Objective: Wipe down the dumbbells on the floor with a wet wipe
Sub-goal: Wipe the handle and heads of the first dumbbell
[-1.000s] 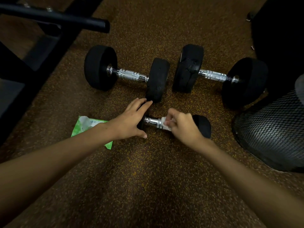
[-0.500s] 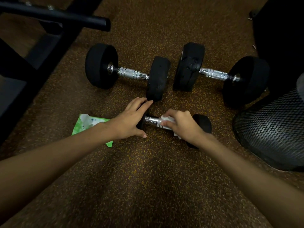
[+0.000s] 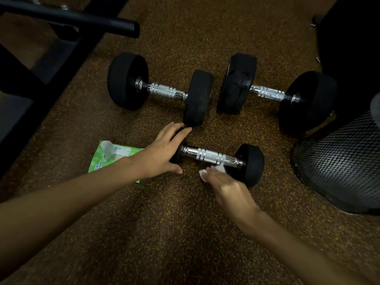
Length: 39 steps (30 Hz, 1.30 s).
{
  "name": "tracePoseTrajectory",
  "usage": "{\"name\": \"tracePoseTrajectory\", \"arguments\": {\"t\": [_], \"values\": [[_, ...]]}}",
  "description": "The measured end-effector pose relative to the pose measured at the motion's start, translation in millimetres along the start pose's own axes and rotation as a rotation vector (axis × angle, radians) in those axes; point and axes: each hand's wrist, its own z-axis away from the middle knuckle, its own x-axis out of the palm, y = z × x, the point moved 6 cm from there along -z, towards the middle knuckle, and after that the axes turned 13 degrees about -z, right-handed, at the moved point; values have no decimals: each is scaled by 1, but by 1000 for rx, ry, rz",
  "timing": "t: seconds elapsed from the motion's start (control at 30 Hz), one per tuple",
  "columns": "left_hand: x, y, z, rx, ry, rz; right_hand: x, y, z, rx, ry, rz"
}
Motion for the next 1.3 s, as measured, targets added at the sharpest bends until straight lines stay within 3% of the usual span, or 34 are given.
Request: {"name": "tracePoseTrajectory", "arguments": {"t": [0.1,0.2,0.23,0.3,0.4,0.57,0.8,1.3], "values": [[-1,0,-1,-5,-10,17,-4,16,9,441,229,-487],[-1,0,-1,-10,-7,24,26,38,12,1089,504,-1367],[-1,0,-1,-10,-2,23,34,36,5,1157,609,-1638],[0,0,-1,-13,12,17,41,30,-13,1166,802,-1933],[1,1,0,-18,27,7,47,30,-26,1214,969,-2008],[1,1,2,-11,39,13,40,34,-36,1253,1007,-2039],[2,-2,1,-2,56,53,28,24,-27,1307,915,-2168],[0,-1,-1,-1,36,67,23,22,-34,1371,776,-2154]]}}
